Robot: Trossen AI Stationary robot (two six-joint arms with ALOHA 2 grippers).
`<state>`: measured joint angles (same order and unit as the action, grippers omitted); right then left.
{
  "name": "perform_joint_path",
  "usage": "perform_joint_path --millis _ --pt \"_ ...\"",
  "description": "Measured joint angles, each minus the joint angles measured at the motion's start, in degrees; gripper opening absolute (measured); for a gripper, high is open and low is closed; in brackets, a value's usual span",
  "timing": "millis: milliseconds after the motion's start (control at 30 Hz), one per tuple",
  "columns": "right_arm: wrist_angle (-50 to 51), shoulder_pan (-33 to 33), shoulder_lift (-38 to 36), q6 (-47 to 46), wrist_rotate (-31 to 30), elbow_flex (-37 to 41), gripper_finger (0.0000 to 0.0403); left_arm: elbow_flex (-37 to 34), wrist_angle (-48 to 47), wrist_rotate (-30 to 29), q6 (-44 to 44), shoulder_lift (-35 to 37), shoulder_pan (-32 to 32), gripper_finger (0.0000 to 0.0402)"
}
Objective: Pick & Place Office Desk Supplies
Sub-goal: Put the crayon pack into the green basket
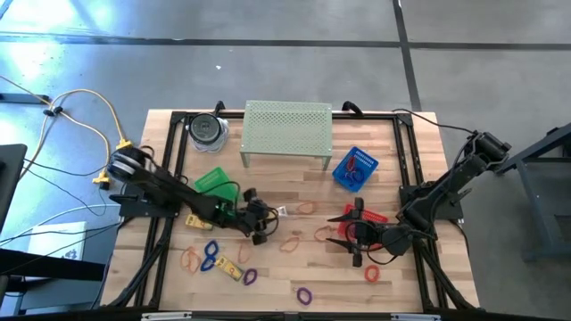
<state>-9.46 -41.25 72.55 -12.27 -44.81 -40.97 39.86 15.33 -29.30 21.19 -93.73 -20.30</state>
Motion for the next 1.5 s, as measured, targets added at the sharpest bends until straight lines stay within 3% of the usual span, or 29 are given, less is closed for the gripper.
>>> perform_joint_path --millis 100,200,333,500,833,1033,1500 --pt "0.43 0.0 0.0 -0.03 0.01 0.0 0.0227 0.47 -8.57 0.28 0.19 6.1 -0.87 0.0144" --pt "0.84 0.0 0.0 -0.07 0.0 0.0 0.0227 2.37 -22.9 0.62 2.53 12.4 -1.61 0.0144" --pt "1.11 0.26 0.0 0.34 -0.1 0.0 0.0227 4.83 -40.19 -2.25 21.87 19.98 -1.56 0.0144" --pt "1.14 0.55 0.0 0.24 -0.05 0.0 0.0227 5.14 -55.01 -2.78 40.23 26.14 -1.62 0.0139" --pt "1.72 0.52 0.0 0.07 0.21 0.0 0.0227 5.14 -75.75 -3.18 74.43 26.4 -2.37 0.0137" --pt "1.99 0.52 0.0 0.07 0.23 0.0 0.0227 4.94 -77.47 -3.39 76.54 25.87 -0.12 0.0137" --pt "2.0 0.52 0.0 0.02 1.8 0.0 0.0227 4.92 -78.56 2.37 76.96 18.01 3.3 0.0138"
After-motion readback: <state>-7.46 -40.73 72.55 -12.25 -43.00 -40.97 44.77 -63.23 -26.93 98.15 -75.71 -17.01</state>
